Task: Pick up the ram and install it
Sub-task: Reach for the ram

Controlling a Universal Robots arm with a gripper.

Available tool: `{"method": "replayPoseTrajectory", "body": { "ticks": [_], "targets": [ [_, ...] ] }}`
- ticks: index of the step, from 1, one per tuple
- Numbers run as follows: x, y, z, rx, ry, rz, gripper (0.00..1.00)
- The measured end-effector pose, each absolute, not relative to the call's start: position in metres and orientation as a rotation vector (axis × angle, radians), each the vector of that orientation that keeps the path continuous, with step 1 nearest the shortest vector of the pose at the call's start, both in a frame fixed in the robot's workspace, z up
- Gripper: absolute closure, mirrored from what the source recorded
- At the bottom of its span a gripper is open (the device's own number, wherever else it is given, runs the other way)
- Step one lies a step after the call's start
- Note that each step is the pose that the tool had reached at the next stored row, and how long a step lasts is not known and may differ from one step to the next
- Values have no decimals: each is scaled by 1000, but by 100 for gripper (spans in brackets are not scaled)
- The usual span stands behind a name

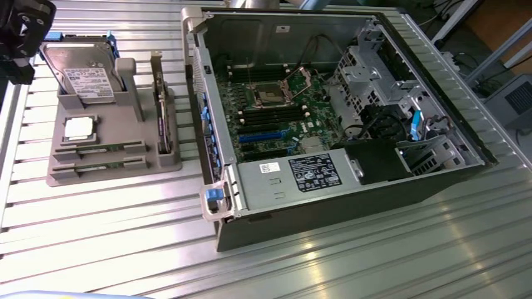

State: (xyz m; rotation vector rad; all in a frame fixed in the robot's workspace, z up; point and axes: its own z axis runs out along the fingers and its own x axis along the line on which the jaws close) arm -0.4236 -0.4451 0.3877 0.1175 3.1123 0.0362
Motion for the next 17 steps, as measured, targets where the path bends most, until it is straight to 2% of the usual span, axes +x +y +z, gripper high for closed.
{"method": "replayPoseTrajectory", "body": {
  "ticks": [17],
  "targets": [
    [-410, -447, 380, 117, 3112, -4, 90]
  ]
}}
